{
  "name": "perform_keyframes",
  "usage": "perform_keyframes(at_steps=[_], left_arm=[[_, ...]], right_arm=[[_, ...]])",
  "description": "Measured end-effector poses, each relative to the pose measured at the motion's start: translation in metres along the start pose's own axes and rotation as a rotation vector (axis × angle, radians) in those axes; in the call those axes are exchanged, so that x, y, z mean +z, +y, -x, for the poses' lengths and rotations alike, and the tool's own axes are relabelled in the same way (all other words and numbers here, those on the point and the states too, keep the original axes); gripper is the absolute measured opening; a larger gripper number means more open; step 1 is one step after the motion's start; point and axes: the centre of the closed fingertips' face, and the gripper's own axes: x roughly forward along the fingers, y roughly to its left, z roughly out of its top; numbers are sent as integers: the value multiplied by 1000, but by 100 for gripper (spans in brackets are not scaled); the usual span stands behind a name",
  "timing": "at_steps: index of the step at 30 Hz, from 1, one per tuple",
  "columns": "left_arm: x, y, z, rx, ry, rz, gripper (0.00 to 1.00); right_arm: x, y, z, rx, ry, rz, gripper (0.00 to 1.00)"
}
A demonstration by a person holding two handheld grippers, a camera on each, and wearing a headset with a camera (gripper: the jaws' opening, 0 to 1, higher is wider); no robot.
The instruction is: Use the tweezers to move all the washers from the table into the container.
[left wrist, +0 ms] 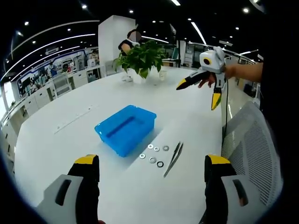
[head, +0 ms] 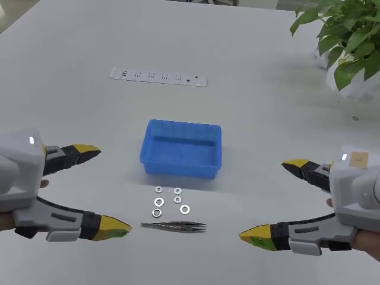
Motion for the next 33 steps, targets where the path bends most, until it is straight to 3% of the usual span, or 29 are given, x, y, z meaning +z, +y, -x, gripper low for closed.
perform_keyframes(at_steps=[33], left_arm=[[-6, 3, 1, 12, 7, -3, 99]], right_arm=[[1, -2, 0, -6, -6, 5, 100]])
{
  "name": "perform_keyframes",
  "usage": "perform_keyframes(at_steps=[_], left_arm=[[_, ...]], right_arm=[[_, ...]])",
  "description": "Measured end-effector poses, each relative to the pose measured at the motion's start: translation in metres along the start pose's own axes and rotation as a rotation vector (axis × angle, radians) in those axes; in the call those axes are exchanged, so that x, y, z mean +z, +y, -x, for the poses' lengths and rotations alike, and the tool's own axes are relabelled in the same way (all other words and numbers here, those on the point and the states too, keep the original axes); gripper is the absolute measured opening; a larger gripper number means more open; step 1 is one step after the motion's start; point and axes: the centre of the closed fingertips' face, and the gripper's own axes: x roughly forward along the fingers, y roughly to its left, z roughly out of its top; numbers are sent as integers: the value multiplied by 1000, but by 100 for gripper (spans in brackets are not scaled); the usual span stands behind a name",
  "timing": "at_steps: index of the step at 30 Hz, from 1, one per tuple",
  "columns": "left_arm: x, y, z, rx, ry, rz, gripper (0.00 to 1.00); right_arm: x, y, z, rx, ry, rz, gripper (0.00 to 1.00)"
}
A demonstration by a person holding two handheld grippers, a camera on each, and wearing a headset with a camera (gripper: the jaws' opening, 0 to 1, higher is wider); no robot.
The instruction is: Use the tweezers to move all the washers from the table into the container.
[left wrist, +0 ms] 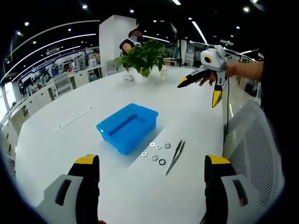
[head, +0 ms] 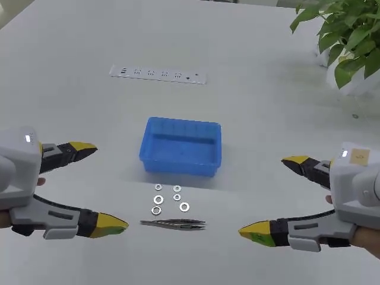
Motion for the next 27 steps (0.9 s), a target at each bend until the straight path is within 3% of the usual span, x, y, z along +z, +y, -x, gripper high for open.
perform_keyframes(at_steps=[17, 27], left_arm=[[-5, 2, -5, 4, 7, -11, 93], [-16, -8, -18, -36, 46, -38, 86]], right_arm=[[-1, -5, -3, -3, 8, 45, 91], [-8, 2, -17, 38, 42, 93, 86]])
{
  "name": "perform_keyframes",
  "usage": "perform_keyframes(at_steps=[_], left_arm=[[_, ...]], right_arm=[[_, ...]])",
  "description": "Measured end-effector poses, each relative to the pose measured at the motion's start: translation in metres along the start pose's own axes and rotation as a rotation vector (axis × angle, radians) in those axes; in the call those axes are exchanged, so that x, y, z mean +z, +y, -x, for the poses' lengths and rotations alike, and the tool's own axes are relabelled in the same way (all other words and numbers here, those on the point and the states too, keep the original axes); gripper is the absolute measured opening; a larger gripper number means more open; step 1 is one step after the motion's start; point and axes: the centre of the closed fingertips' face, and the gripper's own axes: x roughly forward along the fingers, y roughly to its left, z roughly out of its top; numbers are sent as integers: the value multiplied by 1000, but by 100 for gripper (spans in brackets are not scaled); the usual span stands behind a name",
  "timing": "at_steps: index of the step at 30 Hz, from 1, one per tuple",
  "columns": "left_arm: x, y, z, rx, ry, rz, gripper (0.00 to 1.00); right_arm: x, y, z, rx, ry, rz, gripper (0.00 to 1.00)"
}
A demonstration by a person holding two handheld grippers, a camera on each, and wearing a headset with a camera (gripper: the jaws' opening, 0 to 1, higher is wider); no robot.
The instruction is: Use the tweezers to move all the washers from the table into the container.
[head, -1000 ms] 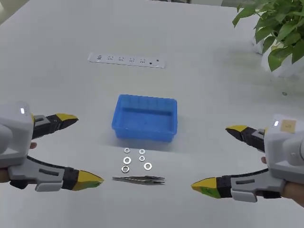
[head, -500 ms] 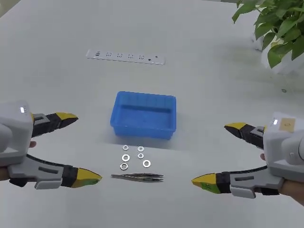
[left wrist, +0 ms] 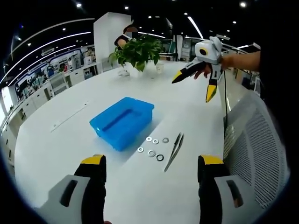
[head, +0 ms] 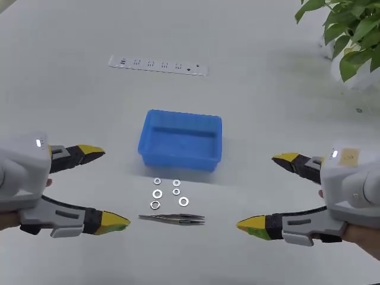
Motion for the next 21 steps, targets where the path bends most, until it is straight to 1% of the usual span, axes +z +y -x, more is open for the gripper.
perform_keyframes(at_steps=[3, 8, 10, 12, 13, 15, 21], left_arm=[[-1, -3, -4, -12, 8, 0, 84], [-5, -6, -12, -30, 21, -19, 78], [-7, -7, -15, -37, 26, -23, 77], [-9, -8, -17, -44, 35, -28, 74], [-12, -9, -19, -49, 48, -40, 74], [-15, -11, -22, -56, 61, -52, 71], [-20, -16, -29, -79, 90, -81, 63]], right_arm=[[-2, 4, -4, 22, 13, 37, 81], [-7, 9, -11, 55, 37, 76, 74], [-8, 10, -15, 67, 42, 89, 73], [-9, 12, -19, 79, 49, 107, 70], [-8, 13, -20, 84, 48, 112, 70], [-8, 16, -24, 100, 47, 123, 68], [-9, 24, -37, 137, 52, 155, 61]])
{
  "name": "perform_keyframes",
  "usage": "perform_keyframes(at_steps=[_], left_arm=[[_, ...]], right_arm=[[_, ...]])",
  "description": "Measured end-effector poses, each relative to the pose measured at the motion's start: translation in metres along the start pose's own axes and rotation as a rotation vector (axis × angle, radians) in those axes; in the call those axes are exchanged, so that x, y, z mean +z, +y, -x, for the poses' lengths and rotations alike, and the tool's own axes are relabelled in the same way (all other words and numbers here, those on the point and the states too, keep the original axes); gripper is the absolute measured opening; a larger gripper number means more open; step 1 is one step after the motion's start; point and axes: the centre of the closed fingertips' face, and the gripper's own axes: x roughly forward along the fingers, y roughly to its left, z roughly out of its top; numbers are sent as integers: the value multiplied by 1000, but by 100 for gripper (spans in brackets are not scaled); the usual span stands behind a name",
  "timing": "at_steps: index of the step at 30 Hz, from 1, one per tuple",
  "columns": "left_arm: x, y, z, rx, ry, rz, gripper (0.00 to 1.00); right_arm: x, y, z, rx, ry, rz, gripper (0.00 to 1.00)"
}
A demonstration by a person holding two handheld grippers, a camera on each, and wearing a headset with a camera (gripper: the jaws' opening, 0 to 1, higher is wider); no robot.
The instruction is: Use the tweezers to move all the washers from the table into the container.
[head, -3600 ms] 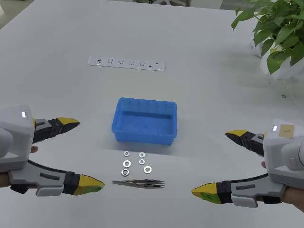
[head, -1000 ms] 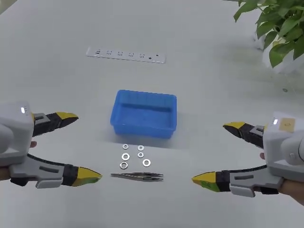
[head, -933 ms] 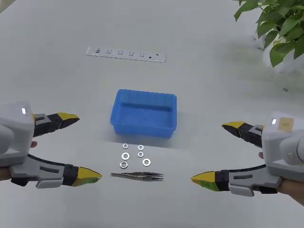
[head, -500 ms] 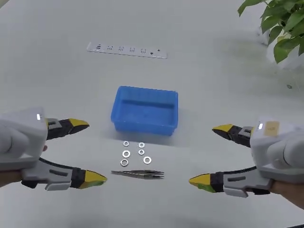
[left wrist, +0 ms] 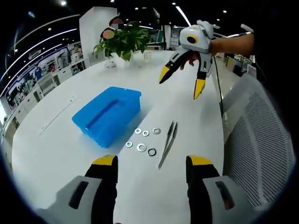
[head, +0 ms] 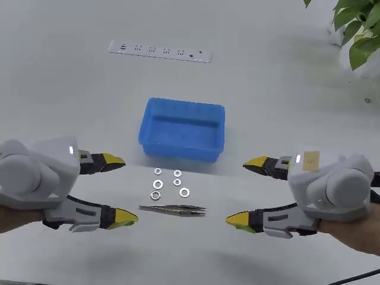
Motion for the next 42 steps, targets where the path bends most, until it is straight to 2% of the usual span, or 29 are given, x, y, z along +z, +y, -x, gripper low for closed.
perform_keyframes(at_steps=[7, 16, 23, 35, 40, 42], left_arm=[[-10, -5, -10, -35, 44, -28, 54], [-19, -13, -24, -86, 92, -79, 44], [-23, -19, -32, -122, 115, -103, 36], [-32, -21, -39, -156, 164, -149, 25], [-33, -22, -41, -164, 177, -186, 21], [-31, -23, -41, -171, 167, -187, 20]], right_arm=[[-2, 9, -16, 50, 18, 41, 52], [-7, 27, -40, 123, 73, 114, 41], [-5, 34, -56, 157, 86, 141, 33], [-4, 39, -74, 197, 110, 173, 20], [-6, 39, -79, 200, 124, 182, 18], [-8, 41, -81, 207, 134, 200, 16]])
